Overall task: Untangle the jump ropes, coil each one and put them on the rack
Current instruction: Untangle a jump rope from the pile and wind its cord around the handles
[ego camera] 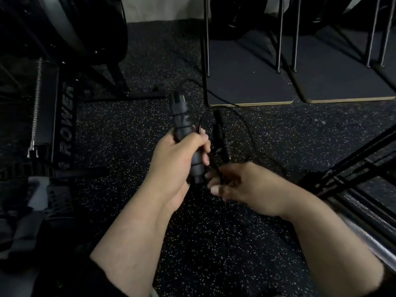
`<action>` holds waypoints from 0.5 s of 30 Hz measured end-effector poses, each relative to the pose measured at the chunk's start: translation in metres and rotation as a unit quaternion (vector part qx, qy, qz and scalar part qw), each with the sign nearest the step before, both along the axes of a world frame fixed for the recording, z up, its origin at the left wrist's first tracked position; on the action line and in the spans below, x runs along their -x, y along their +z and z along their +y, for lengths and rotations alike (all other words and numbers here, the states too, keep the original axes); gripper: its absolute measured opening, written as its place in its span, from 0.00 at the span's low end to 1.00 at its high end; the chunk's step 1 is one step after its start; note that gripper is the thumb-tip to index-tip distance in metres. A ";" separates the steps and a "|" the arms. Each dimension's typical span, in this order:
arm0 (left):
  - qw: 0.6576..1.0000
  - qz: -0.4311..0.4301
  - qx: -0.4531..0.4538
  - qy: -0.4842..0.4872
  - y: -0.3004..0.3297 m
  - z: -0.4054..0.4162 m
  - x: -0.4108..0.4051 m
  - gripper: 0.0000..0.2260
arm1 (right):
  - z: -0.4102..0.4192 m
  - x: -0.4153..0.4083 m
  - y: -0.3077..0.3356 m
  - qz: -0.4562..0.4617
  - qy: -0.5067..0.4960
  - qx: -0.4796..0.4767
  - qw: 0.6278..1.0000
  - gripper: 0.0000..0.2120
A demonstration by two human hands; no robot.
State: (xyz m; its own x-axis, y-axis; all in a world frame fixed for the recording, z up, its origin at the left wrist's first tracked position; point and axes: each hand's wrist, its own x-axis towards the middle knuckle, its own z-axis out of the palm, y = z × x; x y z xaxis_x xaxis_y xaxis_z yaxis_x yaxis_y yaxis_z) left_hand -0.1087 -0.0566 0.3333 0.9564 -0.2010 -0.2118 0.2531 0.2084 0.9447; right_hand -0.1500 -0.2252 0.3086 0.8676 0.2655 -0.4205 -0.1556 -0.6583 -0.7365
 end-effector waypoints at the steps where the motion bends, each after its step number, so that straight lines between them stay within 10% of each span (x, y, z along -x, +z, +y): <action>1: 1.000 0.007 0.027 0.005 0.003 0.001 0.000 0.06 | 0.003 0.000 -0.007 0.002 -0.011 0.008 1.000 0.08; 5: 0.994 0.008 0.100 0.040 0.011 0.009 -0.004 0.05 | 0.003 -0.002 -0.008 -0.056 -0.158 0.029 0.985 0.15; 9: 0.998 0.023 0.045 0.033 0.004 0.016 -0.006 0.11 | 0.000 -0.002 0.029 -0.198 -0.285 -0.178 0.921 0.16; 15: 0.984 0.019 -0.123 -0.128 -0.015 0.012 0.005 0.15 | 0.004 -0.005 0.049 -0.179 -0.293 -0.461 0.818 0.17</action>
State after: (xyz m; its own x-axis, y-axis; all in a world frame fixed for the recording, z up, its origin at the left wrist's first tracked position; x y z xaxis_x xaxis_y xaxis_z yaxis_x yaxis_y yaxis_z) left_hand -0.1132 -0.0442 0.3184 0.8716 -0.3720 -0.3193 0.3041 -0.1005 0.9473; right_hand -0.1448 -0.2209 0.3573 0.9833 -0.1789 0.0338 0.0896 0.3135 -0.9453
